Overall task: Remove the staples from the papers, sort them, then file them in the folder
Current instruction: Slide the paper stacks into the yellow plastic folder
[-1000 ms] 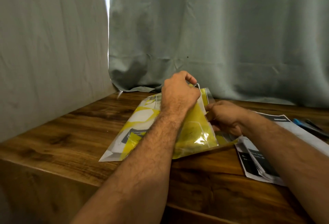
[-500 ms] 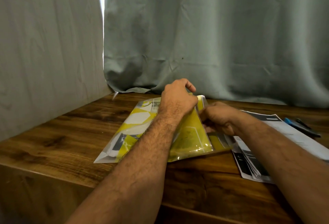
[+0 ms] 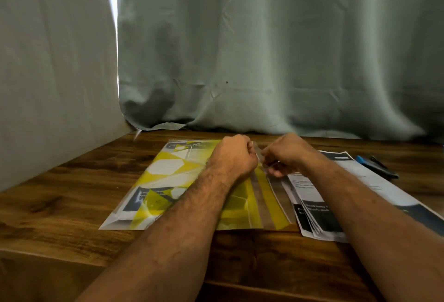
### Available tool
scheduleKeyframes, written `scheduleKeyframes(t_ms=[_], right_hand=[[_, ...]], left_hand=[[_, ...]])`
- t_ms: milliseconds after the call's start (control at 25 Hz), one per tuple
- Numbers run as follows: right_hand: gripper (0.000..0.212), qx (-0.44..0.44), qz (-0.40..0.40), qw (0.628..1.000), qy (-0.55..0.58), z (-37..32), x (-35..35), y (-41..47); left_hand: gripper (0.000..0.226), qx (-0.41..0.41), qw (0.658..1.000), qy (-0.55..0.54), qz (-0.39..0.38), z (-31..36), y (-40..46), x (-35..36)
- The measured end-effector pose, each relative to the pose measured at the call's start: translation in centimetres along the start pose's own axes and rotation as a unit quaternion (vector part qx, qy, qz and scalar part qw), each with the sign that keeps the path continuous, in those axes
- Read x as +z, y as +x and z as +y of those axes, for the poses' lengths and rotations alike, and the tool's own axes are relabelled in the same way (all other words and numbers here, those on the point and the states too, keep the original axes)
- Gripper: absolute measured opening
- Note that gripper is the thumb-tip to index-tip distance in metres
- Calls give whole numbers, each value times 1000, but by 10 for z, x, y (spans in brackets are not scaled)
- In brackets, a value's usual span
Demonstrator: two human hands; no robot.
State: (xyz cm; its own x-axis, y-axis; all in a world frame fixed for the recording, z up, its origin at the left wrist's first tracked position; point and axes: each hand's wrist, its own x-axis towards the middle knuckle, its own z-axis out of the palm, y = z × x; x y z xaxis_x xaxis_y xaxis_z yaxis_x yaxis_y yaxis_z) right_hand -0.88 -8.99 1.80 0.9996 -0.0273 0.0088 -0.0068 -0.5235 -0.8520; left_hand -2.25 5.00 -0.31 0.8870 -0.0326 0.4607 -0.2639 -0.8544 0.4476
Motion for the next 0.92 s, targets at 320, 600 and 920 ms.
scheduleKeyframes(t_ms=[320, 600, 920], right_hand=[[28, 84, 208, 916, -332, 61, -109, 5], [33, 121, 216, 911, -329, 84, -119, 7], [38, 113, 155, 952, -238, 78, -118, 8]], left_hand=[[49, 108, 974, -25, -197, 25, -15, 20], [68, 85, 970, -28, -226, 22, -12, 15], [60, 47, 981, 4, -186, 10, -4, 21]])
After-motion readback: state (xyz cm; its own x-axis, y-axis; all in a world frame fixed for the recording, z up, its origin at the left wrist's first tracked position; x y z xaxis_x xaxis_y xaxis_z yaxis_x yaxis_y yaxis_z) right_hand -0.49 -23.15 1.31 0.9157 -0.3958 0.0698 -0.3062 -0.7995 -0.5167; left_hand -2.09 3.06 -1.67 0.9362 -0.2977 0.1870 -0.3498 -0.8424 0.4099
